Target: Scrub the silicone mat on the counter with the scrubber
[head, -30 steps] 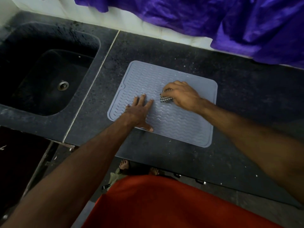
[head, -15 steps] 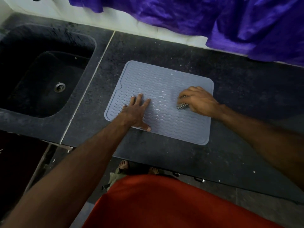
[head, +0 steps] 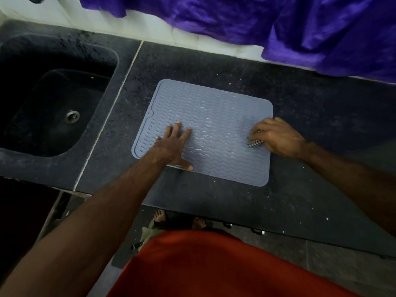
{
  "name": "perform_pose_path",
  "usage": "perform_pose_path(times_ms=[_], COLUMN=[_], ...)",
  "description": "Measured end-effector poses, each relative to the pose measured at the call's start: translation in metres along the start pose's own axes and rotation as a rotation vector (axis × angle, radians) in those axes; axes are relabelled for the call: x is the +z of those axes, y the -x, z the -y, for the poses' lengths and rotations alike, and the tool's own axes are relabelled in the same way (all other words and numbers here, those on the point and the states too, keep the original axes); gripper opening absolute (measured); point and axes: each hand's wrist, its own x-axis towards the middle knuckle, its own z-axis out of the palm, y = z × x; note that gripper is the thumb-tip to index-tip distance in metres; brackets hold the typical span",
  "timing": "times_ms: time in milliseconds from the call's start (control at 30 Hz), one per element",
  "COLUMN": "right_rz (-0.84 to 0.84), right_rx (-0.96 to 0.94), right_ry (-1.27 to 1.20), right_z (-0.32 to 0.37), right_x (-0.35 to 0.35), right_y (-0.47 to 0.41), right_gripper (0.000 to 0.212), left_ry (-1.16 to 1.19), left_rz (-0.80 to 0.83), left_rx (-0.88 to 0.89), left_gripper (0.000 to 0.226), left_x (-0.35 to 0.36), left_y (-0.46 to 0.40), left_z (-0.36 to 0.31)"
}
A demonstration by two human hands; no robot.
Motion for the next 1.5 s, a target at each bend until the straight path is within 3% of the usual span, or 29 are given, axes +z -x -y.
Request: perform_pose_path(times_ms=[67, 167, 367, 500, 667, 767, 933, 1067, 1200, 1333, 1500], right_rz=[-0.081, -0.068, -0.016, 0.041, -0.142, -0.092, -0.023, 0.106, -0.098, -0.049, -0.021], right_rx=[-0.025, -0.097, -0.080, -0.031, -0.005, -0.106, -0.127, -0.089, -0.147, -0.254, -0.267], right_ry=[-0.035, -0.035, 0.032, 0.039, -0.060, -0.003, 0.040, 0.069, 0.013, 0.036, 0.077], right_z=[0.016, 0.041, 0.007, -0.005, 0.035, 0.059, 0.023, 0.012, 0.049, 0.090, 0.045], right_x=[0.002, 0.012, 0.015, 0.002, -0.003, 0.011, 0.012, -0.004, -0.011, 0.000, 0.010], right_y=[-0.023, -0.046, 0.025, 0.041, -0.028, -0.046, -0.004, -0.003, -0.061, -0.101, -0.050], right_gripper=[0.047, 0.048, 0.067, 0.054, 0.041, 0.041, 0.054, 0.038, 0.032, 0.040, 0.052], left_ry=[0.003, 0.000, 0.002, 0.003, 0.005, 0.008, 0.003, 0.006, 0.007, 0.007, 0.026], left_rz=[0.000, 0.000, -0.008, -0.005, -0.007, -0.010, -0.016, -0.023, -0.034, -0.037, -0.048], left_rx=[-0.001, 0.000, 0.011, 0.007, 0.007, 0.006, 0.010, 0.008, 0.000, -0.016, 0.004], left_gripper=[0.132, 0.132, 0.132, 0.132, 0.131, 0.132, 0.132, 0.132, 0.134, 0.138, 0.137], left_x=[0.000, -0.001, 0.000, 0.000, 0.000, 0.001, 0.003, 0.004, 0.005, 0.007, 0.008], left_y=[0.000, 0.002, 0.000, 0.001, 0.001, 0.001, -0.001, -0.001, -0.001, -0.003, -0.003], left_z=[0.000, 0.000, 0.002, 0.001, 0.000, 0.000, 0.003, 0.003, 0.003, 0.004, 0.006])
